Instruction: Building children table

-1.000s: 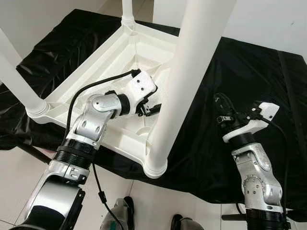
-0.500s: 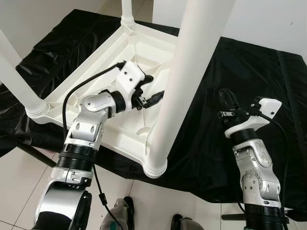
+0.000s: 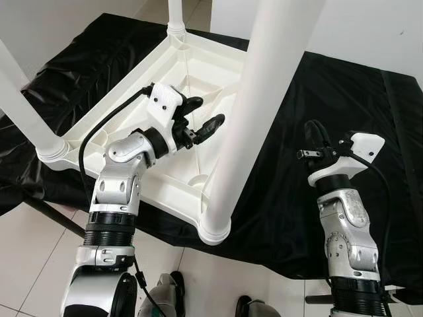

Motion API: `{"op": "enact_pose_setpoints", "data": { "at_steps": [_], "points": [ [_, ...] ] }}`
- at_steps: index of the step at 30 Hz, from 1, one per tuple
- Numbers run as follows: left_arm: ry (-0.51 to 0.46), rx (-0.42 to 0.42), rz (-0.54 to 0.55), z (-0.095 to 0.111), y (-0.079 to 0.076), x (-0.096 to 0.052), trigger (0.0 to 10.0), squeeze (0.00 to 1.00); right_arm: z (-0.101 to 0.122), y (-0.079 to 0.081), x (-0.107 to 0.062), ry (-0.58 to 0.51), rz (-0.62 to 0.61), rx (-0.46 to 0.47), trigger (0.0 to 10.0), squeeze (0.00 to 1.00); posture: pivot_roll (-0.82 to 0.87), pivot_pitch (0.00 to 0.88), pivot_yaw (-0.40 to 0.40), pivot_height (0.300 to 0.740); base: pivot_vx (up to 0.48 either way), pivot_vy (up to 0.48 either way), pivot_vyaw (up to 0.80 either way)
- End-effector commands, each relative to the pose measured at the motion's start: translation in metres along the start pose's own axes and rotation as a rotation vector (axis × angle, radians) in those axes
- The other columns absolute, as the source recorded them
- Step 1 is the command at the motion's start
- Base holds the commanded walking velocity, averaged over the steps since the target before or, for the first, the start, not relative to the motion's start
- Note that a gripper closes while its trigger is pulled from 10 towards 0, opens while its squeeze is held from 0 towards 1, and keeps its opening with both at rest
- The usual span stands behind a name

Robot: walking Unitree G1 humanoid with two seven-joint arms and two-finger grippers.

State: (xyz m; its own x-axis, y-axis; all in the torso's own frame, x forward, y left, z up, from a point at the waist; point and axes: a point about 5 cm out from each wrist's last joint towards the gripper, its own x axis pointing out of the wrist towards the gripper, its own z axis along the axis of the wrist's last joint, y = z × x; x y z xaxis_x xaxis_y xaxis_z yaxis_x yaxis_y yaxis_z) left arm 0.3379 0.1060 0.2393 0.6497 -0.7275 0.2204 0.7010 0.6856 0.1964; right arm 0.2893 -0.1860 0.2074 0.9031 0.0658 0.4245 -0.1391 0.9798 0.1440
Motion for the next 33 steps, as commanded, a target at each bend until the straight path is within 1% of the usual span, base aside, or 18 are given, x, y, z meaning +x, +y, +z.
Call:
{"op": "enact_pose_setpoints", "data": {
  "at_steps": [1, 9, 15, 25, 33],
  "points": [
    [0.012, -0.029, 0.426, -0.0049, 0.0195, -0.0074, 10.0, 0.0, -0.0012, 0.0018, 0.0, -0.005, 0.005, -0.005, 10.0, 0.0, 0.12, 0.158, -0.008, 0.74, 0.0, 0.0, 0.0],
    [0.029, -0.048, 0.438, -0.0082, 0.0201, -0.0087, 10.0, 0.0, -0.0024, 0.0022, 0.0013, -0.005, 0.01, -0.009, 10.0, 0.0, 0.12, 0.155, -0.01, 0.74, 0.0, 0.0, 0.0],
    [0.033, -0.057, 0.45, -0.0087, 0.0208, -0.0109, 10.0, 0.0, -0.0041, 0.0037, 0.0014, -0.005, 0.019, -0.015, 10.0, 0.0, 0.12, 0.154, -0.011, 0.74, 0.0, 0.319, 0.0],
    [0.046, -0.051, 0.451, -0.0093, 0.0213, -0.0129, 10.0, 0.0, -0.0057, 0.0037, 0.0009, -0.004, 0.023, -0.016, 10.0, 0.0, 0.13, 0.158, -0.01, 0.74, 0.0, 0.424, 0.0],
    [0.057, -0.013, 0.415, -0.0099, 0.0157, -0.012, 10.0, 0.0, -0.0062, 0.0031, 0.0014, -0.004, 0.024, -0.021, 10.0, 0.0, 0.13, 0.163, -0.014, 0.74, 0.0, 0.0, 0.0]
  ]
}}
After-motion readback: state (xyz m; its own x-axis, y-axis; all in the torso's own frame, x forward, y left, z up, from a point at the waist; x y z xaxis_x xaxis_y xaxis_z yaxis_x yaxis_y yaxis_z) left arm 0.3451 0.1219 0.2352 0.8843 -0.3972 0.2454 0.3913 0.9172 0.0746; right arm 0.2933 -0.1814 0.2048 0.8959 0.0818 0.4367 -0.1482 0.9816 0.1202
